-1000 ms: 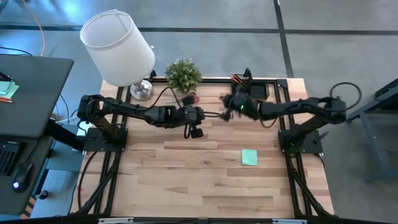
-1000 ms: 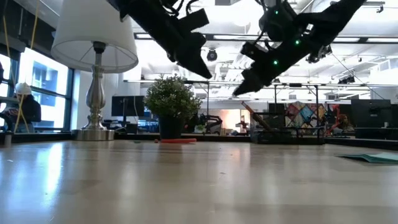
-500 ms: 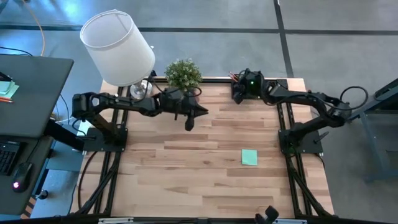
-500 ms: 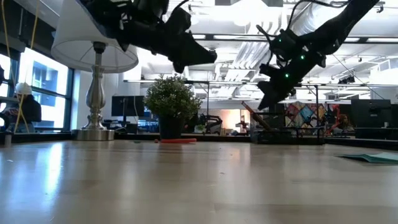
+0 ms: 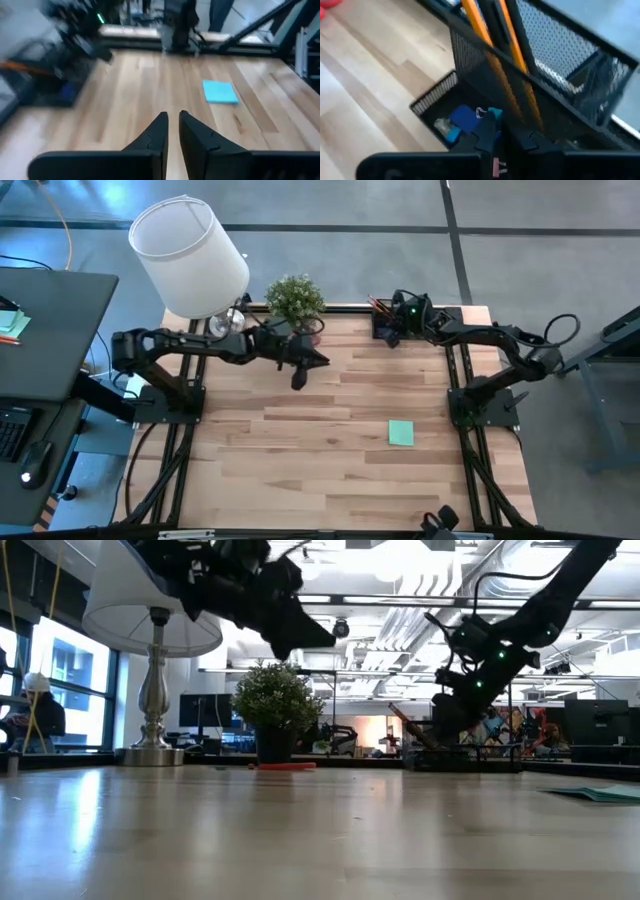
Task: Pick and place office supplies into organizer
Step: Put the bottom light blue binder clip in the black desk organizer, then put the light blue binder clip in the black desk organizer
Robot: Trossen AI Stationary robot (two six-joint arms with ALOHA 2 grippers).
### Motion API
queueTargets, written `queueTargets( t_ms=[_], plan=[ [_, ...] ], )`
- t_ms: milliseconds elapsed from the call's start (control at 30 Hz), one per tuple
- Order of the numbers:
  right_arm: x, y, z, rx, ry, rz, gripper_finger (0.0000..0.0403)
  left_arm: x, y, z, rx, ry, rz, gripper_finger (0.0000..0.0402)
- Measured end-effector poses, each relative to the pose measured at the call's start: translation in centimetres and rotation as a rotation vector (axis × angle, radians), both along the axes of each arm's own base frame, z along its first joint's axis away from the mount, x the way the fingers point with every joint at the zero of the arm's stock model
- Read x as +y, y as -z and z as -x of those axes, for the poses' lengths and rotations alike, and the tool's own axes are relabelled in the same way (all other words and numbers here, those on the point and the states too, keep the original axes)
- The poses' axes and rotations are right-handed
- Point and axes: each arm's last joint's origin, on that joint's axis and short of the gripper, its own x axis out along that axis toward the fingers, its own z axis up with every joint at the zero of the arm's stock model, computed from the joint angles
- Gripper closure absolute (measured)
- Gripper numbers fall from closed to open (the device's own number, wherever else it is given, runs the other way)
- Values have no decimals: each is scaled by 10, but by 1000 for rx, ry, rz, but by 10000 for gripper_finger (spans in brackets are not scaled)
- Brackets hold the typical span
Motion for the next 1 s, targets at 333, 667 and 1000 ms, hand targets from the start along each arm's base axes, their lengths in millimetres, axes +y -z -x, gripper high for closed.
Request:
queueTargets(
  t_ms=[333,667,1000],
  plan=[
    [2,7,5,-21,-5,-12,347,-12,-16,27,-157,-20,-55,384],
    [2,6,4,-59,26,-35,244,-10,-6,34,-65,-98,-43,400],
    [12,-26,5,-224,-66,2,221,2,11,56,199,-335,4,389]
  ],
)
